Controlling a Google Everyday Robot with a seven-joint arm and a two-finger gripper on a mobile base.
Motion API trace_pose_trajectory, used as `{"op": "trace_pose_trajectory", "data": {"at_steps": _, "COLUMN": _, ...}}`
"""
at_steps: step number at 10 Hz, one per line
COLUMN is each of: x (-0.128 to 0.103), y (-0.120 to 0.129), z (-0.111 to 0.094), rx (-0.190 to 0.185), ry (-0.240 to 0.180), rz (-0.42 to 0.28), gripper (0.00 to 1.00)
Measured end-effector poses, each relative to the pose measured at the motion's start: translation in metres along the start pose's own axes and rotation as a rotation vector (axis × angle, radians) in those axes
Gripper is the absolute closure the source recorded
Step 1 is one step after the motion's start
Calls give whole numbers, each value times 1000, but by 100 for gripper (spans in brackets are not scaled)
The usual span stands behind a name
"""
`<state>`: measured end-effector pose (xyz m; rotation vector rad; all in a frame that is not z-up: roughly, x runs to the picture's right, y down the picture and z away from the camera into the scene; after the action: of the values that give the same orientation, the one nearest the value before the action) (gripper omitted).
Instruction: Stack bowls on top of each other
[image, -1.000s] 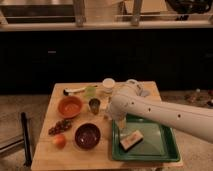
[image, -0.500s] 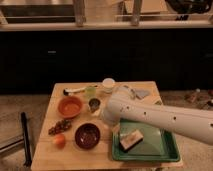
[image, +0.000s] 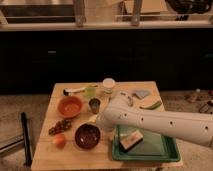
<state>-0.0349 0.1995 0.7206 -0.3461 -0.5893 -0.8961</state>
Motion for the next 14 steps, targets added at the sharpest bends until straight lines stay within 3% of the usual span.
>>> {"op": "trace_pose_trajectory", "data": {"at_steps": 4, "x": -13, "y": -7, "z": 19, "rx": 13, "ry": -34, "rz": -38, "gripper": 20}}
{"op": "trace_pose_trajectory", "data": {"at_steps": 8, "x": -11, "y": 7, "z": 40, "rx": 5, "ry": -43, "rz": -51, "gripper": 20}}
{"op": "trace_pose_trajectory", "data": {"at_steps": 14, "x": -13, "y": 22, "z": 73, "rx": 4, "ry": -94, "rz": -63, "gripper": 20}}
